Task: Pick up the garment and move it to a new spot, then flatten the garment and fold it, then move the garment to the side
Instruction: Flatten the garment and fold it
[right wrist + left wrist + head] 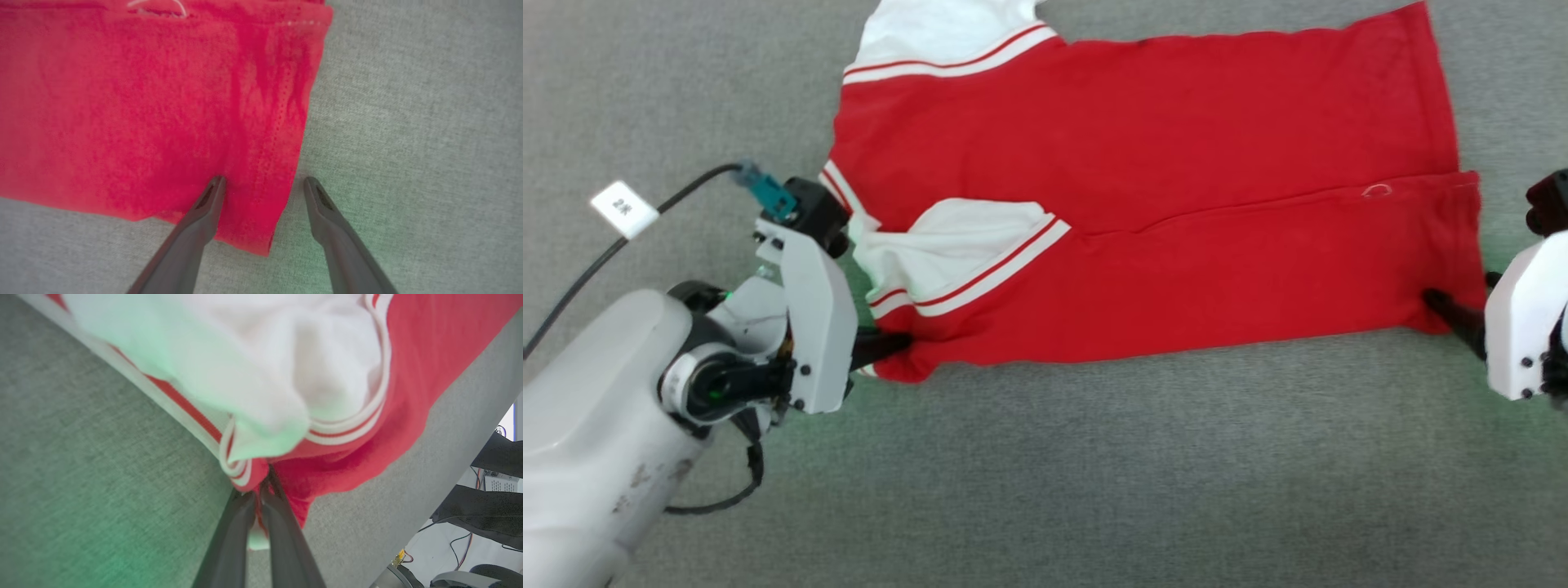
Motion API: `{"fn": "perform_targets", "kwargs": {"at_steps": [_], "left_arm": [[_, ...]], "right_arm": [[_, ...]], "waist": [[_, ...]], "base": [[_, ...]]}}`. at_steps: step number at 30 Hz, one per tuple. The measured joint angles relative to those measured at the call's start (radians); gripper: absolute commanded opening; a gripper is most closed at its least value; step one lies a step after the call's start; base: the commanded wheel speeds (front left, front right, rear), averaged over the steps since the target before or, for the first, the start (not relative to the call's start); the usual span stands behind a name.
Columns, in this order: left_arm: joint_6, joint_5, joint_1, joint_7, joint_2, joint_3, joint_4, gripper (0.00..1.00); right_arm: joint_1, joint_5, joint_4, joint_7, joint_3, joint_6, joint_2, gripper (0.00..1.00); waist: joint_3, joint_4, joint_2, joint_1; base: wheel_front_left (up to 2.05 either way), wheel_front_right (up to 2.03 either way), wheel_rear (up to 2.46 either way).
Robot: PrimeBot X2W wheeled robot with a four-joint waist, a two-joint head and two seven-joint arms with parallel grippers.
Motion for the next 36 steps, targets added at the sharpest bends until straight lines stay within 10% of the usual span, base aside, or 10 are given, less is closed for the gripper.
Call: {"fn": "perform_targets", "kwargs": {"at_steps": [3, 4, 23, 36], "left_arm": [[-0.007, 0.003, -0.016, -0.004, -0.016, -0.006, 0.009, 0.00], [-0.009, 0.003, -0.019, -0.010, -0.021, -0.006, 0.013, 0.00], [-0.015, -0.039, 0.178, -0.200, 0.045, 0.027, -0.122, 0.00], [0.085, -0.028, 0.375, -0.314, 0.160, 0.055, -0.383, 0.00]], "right_arm": [[-0.017, 0.007, 0.002, 0.049, 0.014, 0.000, -0.024, 0.05], [-0.017, 0.011, 0.000, 0.057, 0.015, 0.000, -0.028, 0.00], [0.152, 0.082, -0.075, 0.047, -0.021, 0.000, -0.061, 0.00], [0.329, 0.094, -0.223, 0.055, -0.116, 0.000, -0.064, 0.00]], "waist": [[0.012, 0.016, 0.0000, 0.0000], [0.015, 0.021, 0.0000, 0.0000], [-0.080, 0.041, 0.0000, 0.0000], [-0.090, 0.045, 0.0000, 0.0000]], "base": [[0.00, 0.00, 0.00], [0.00, 0.00, 0.00], [0.00, 0.00, 0.00], [0.00, 0.00, 0.00]]}}
